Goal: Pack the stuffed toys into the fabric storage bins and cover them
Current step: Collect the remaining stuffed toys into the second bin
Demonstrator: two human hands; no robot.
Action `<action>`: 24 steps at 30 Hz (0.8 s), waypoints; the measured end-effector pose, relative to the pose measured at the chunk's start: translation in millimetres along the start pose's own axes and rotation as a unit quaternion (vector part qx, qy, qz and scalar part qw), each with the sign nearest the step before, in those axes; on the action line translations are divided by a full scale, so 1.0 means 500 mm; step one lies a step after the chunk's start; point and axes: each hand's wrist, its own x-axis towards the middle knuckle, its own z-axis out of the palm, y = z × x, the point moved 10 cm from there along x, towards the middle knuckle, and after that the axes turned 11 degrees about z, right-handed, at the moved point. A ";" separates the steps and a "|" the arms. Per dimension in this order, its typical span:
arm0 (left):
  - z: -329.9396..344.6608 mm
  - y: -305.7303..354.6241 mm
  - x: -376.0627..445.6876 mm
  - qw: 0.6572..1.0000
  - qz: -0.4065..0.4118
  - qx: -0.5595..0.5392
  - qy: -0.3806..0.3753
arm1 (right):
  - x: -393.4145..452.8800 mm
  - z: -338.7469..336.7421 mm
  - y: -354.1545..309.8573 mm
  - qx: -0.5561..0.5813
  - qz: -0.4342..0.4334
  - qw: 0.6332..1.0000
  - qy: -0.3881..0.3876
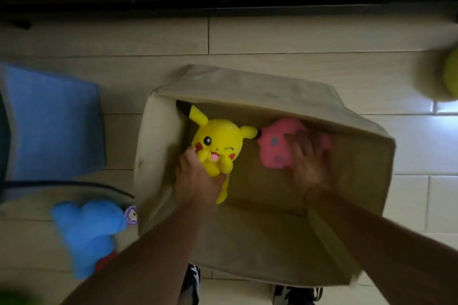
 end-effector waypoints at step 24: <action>-0.463 -0.198 -0.369 0.912 -0.059 -0.320 0.249 | -0.511 -0.379 -0.588 0.097 -0.240 0.953 -0.159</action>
